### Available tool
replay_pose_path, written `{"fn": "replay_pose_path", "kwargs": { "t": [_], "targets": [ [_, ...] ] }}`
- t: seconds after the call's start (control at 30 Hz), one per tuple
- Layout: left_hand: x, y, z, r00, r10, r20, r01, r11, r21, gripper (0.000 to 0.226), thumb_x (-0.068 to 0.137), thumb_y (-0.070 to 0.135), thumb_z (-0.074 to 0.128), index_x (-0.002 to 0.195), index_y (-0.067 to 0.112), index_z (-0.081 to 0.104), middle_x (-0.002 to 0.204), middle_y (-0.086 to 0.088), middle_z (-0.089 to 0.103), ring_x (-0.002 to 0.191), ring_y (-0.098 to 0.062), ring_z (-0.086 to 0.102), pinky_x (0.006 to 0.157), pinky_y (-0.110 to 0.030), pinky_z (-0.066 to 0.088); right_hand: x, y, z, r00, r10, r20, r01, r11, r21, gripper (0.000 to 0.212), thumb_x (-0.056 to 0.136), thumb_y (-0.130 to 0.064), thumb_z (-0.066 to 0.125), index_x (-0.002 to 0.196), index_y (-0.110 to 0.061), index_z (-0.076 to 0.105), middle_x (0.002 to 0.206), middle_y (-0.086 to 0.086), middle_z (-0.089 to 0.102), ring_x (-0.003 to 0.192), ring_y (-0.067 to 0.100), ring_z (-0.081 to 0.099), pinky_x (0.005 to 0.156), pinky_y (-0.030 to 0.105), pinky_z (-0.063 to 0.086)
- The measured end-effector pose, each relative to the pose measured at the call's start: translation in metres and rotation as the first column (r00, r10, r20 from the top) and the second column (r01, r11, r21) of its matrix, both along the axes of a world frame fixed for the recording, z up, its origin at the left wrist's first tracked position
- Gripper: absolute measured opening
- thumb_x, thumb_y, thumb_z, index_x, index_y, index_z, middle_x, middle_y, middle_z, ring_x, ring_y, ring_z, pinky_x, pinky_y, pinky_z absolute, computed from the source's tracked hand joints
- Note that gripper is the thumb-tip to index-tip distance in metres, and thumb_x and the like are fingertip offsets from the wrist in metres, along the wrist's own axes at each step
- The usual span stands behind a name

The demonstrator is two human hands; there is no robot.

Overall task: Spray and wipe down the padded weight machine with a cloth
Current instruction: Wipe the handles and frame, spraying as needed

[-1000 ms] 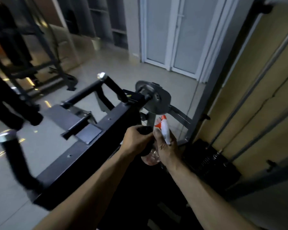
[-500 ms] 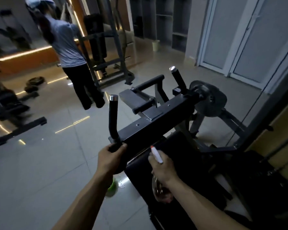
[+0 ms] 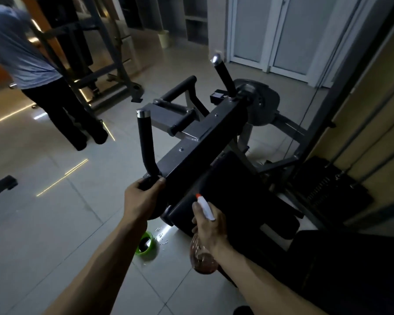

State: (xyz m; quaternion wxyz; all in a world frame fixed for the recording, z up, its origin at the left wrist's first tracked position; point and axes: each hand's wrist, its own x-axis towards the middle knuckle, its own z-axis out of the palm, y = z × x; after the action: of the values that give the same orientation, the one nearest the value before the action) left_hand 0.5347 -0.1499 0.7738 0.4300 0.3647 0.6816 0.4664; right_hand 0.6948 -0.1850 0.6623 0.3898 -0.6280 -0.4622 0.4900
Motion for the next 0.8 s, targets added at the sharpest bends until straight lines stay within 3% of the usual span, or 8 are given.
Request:
{"fn": "replay_pose_path", "kwargs": {
  "t": [0.13, 0.27, 0.4, 0.53, 0.6, 0.7, 0.8],
  "targets": [
    [0.02, 0.017, -0.001, 0.998, -0.067, 0.023, 0.067, 0.998, -0.011, 0.018, 0.088, 0.022, 0.079, 0.103, 0.013, 0.076, 0.086, -0.013, 0.076, 0.065, -0.025, 0.073, 0.051, -0.027, 0.053, 0.029, 0.017, 0.004, 0.997, -0.075, 0.036, 0.075, 0.997, 0.01, 0.049, 0.087, -0.076, 0.046, 0.094, -0.031, 0.062, 0.089, -0.001, 0.071, 0.077, 0.015, 0.071, 0.073, 0.041, 0.062],
    [0.055, 0.039, 0.003, 0.992, -0.114, 0.054, 0.115, 0.993, -0.033, 0.008, 0.09, 0.02, 0.077, 0.096, 0.015, 0.072, 0.082, -0.012, 0.074, 0.055, -0.014, 0.069, 0.047, -0.022, 0.054, 0.071, 0.048, 0.017, 0.987, -0.152, -0.056, 0.153, 0.988, 0.026, 0.021, 0.102, -0.047, 0.057, 0.099, -0.028, 0.065, 0.083, 0.001, 0.07, 0.065, 0.011, 0.07, 0.058, 0.022, 0.055],
    [0.093, 0.077, 0.002, 0.99, -0.115, 0.086, 0.123, 0.989, -0.085, 0.017, 0.089, 0.023, 0.079, 0.099, 0.01, 0.073, 0.093, -0.024, 0.075, 0.062, -0.023, 0.067, 0.052, -0.028, 0.056, 0.117, 0.092, 0.022, 0.971, -0.217, -0.097, 0.223, 0.973, 0.062, 0.005, 0.102, -0.045, 0.059, 0.1, -0.041, 0.061, 0.085, -0.003, 0.072, 0.061, 0.013, 0.07, 0.064, 0.032, 0.06],
    [0.144, 0.127, 0.0, 0.978, -0.153, 0.144, 0.172, 0.976, -0.131, 0.032, 0.088, 0.027, 0.079, 0.108, 0.003, 0.072, 0.078, -0.018, 0.07, 0.053, -0.021, 0.062, 0.046, -0.029, 0.051, 0.177, 0.147, 0.023, 0.962, -0.219, -0.163, 0.229, 0.972, 0.047, 0.026, 0.103, -0.043, 0.057, 0.122, -0.027, 0.066, 0.082, 0.002, 0.07, 0.06, 0.012, 0.068, 0.063, 0.031, 0.061],
    [0.156, 0.141, 0.001, 0.977, -0.153, 0.149, 0.174, 0.974, -0.142, 0.033, 0.087, 0.028, 0.079, 0.107, 0.003, 0.072, 0.077, -0.014, 0.068, 0.051, -0.018, 0.061, 0.046, -0.029, 0.049, 0.193, 0.166, 0.023, 0.972, -0.189, -0.137, 0.199, 0.978, 0.062, 0.035, 0.103, -0.047, 0.055, 0.137, -0.037, 0.058, 0.083, 0.0, 0.068, 0.065, 0.009, 0.069, 0.063, 0.026, 0.059],
    [0.169, 0.156, 0.001, 0.974, -0.128, 0.186, 0.159, 0.974, -0.161, 0.029, 0.088, 0.027, 0.078, 0.107, 0.005, 0.072, 0.088, -0.015, 0.074, 0.059, -0.02, 0.066, 0.05, -0.028, 0.054, 0.209, 0.191, 0.026, 0.986, -0.152, -0.068, 0.156, 0.987, 0.048, 0.043, 0.101, -0.057, 0.053, 0.14, -0.039, 0.058, 0.098, -0.007, 0.071, 0.078, 0.012, 0.073, 0.066, 0.023, 0.056],
    [0.166, 0.162, 0.008, 0.981, -0.056, 0.183, 0.092, 0.977, -0.191, 0.025, 0.09, 0.027, 0.076, 0.105, 0.007, 0.073, 0.095, -0.015, 0.077, 0.071, -0.023, 0.072, 0.054, -0.026, 0.058, 0.208, 0.212, 0.037, 0.997, -0.076, -0.034, 0.079, 0.993, 0.089, 0.038, 0.1, -0.059, 0.054, 0.132, -0.039, 0.06, 0.111, -0.006, 0.07, 0.091, 0.017, 0.073, 0.074, 0.026, 0.058]
  ]
}}
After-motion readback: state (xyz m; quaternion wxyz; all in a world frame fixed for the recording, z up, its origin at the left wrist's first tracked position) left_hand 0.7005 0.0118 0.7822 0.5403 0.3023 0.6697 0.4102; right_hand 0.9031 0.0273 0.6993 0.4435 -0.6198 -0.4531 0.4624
